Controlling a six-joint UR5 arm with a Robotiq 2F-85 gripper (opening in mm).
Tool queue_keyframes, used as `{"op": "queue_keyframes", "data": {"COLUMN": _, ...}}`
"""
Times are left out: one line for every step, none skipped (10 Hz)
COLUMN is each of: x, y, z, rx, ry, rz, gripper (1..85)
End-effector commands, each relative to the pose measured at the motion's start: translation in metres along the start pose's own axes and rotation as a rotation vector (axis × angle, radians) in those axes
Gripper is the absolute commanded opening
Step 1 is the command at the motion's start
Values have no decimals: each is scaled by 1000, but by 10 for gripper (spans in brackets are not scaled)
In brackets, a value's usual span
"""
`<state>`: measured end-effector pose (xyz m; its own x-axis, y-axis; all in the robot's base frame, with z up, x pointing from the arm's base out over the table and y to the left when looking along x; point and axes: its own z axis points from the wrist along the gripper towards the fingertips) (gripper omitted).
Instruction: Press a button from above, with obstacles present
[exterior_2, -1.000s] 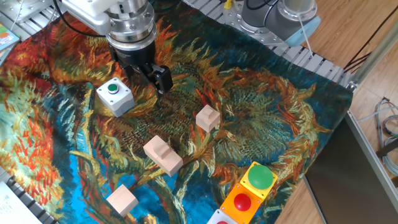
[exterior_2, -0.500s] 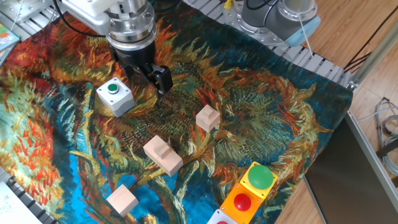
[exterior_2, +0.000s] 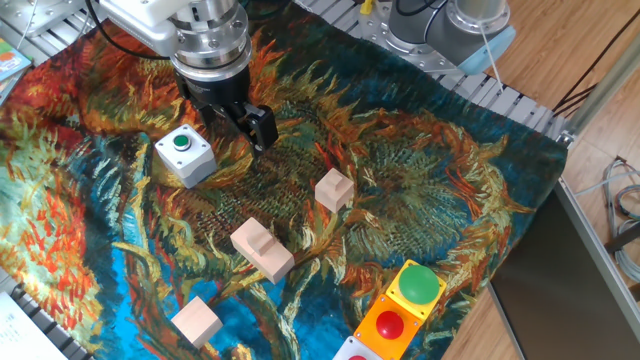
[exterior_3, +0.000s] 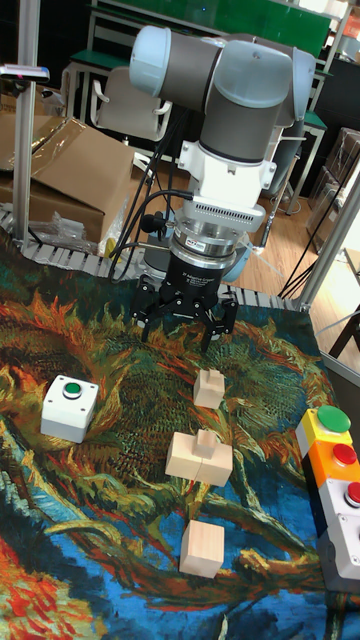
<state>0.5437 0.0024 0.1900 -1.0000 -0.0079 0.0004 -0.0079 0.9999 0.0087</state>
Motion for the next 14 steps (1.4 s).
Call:
{"op": "queue_keyframes", "data": {"x": -72, "y": 33, "z": -12, "rx": -106, "ry": -285, "rz": -92, "gripper": 840}}
{"op": "queue_keyframes", "data": {"x": -73, "y": 25, "z": -12, "rx": -72, "ry": -291, "rz": -106, "gripper": 13}}
{"op": "queue_keyframes", "data": {"x": -79, "y": 7, "z": -12, "rx": 3, "ry": -310, "rz": -135, "gripper": 13}}
{"op": "queue_keyframes", "data": {"x": -80, "y": 11, "z": -13, "rx": -11, "ry": -317, "rz": -137, "gripper": 13}}
{"op": "queue_keyframes", "data": {"x": -71, "y": 28, "z": -11, "rx": -92, "ry": -282, "rz": -64, "gripper": 13}}
{"op": "queue_keyframes", "data": {"x": -69, "y": 32, "z": -11, "rx": -114, "ry": -270, "rz": -31, "gripper": 13}}
{"op": "queue_keyframes", "data": {"x": -72, "y": 27, "z": -11, "rx": -94, "ry": -283, "rz": -27, "gripper": 13}}
{"op": "queue_keyframes", "data": {"x": -77, "y": 21, "z": -12, "rx": -75, "ry": -301, "rz": 19, "gripper": 13}}
{"op": "queue_keyframes", "data": {"x": -86, "y": 14, "z": -15, "rx": -43, "ry": -338, "rz": -21, "gripper": 13}}
{"op": "queue_keyframes", "data": {"x": -87, "y": 14, "z": -15, "rx": -32, "ry": -345, "rz": -73, "gripper": 13}}
{"op": "queue_keyframes", "data": {"x": -73, "y": 13, "z": -11, "rx": -33, "ry": -288, "rz": -55, "gripper": 13}}
{"op": "queue_keyframes", "data": {"x": -71, "y": 17, "z": -10, "rx": -62, "ry": -276, "rz": 27, "gripper": 13}}
{"op": "queue_keyframes", "data": {"x": -77, "y": 9, "z": -12, "rx": -34, "ry": -302, "rz": 53, "gripper": 13}}
{"op": "queue_keyframes", "data": {"x": -78, "y": 10, "z": -12, "rx": -29, "ry": -307, "rz": -1, "gripper": 13}}
